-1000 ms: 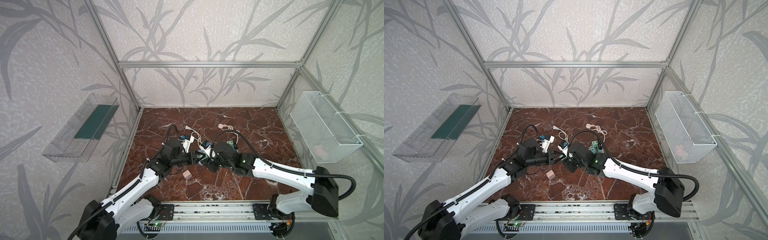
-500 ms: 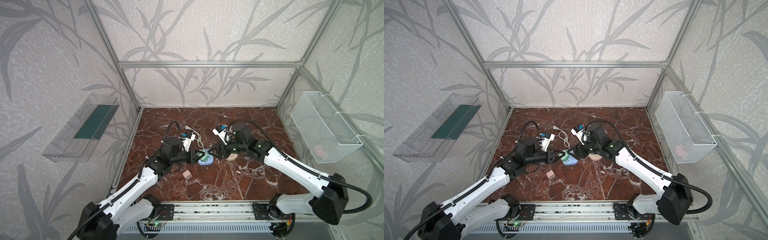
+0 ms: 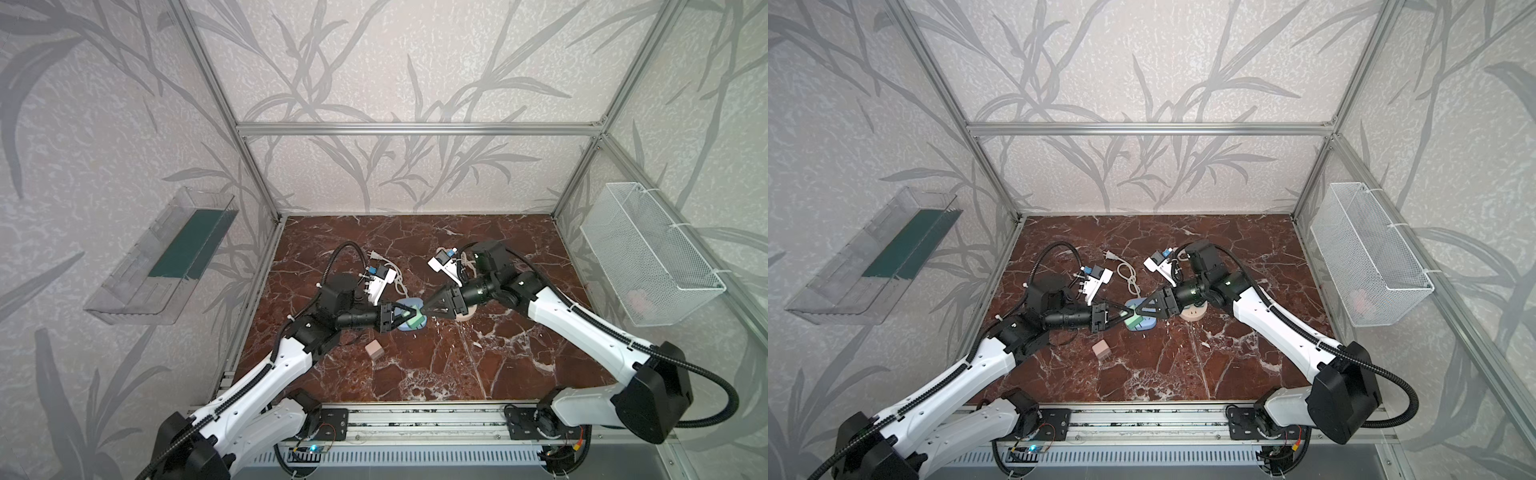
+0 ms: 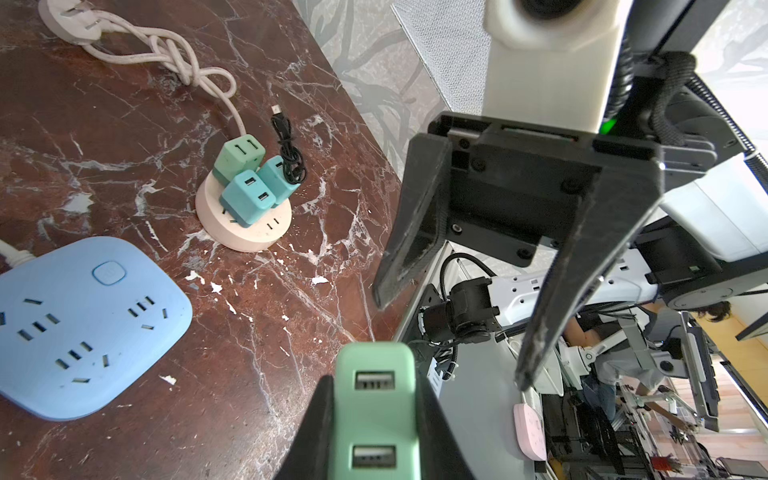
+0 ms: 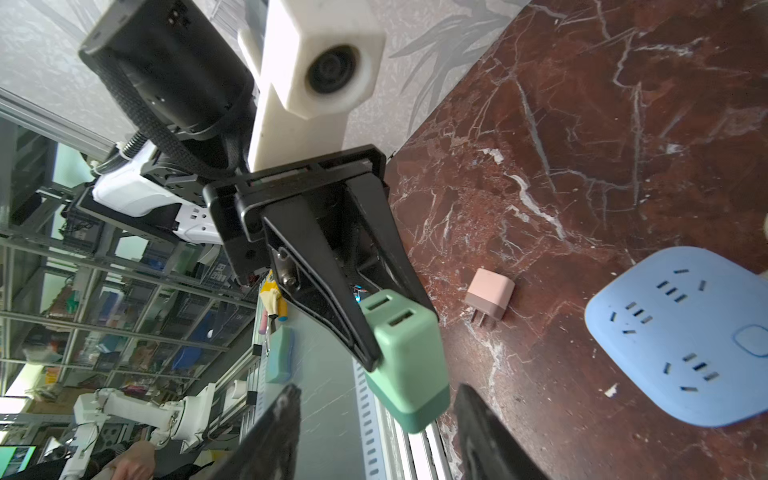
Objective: Insert the plug
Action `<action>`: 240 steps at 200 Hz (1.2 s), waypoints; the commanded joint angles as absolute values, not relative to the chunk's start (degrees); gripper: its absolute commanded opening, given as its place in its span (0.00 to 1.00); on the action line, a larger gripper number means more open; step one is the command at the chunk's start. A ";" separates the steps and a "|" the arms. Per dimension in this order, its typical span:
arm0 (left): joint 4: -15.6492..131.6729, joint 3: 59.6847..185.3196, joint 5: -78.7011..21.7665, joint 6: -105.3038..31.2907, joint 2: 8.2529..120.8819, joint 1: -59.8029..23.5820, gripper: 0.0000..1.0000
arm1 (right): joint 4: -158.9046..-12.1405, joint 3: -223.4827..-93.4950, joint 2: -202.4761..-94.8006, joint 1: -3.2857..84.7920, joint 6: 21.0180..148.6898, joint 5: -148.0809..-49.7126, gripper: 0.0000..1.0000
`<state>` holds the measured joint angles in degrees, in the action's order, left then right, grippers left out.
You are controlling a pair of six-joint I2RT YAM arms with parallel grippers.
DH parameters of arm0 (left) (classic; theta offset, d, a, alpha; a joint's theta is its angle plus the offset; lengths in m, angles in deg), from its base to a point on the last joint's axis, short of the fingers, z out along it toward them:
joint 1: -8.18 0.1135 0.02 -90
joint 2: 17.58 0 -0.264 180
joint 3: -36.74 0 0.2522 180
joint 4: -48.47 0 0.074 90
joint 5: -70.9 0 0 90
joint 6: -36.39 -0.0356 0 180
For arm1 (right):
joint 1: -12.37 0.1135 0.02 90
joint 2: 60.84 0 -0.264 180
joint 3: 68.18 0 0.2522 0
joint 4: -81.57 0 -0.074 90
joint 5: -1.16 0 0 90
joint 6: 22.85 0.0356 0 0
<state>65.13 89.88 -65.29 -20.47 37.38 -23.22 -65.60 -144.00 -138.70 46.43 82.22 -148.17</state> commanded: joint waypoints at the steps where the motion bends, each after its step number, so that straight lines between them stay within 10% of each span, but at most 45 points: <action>1: 62.81 91.67 -68.11 -19.75 36.26 -23.17 0.00 | -67.10 -142.87 -139.10 46.80 82.99 -152.07 0.57; 105: 57.93 91.10 -71.33 -16.35 37.36 -23.18 0.00 | -69.52 -143.48 -142.64 49.24 84.73 -151.98 0.40; 179: 57.74 91.26 -69.24 -15.79 37.86 -23.11 0.00 | -78.54 -140.95 -143.36 49.45 91.79 -152.49 0.00; 210: 60.72 92.74 -63.89 -16.14 37.93 -22.78 0.58 | -83.84 -139.18 -142.83 49.34 96.36 -148.30 0.00; 240: 62.14 92.46 -57.42 -14.77 34.35 -21.05 0.67 | -87.82 -137.93 -142.05 49.01 100.84 -143.76 0.00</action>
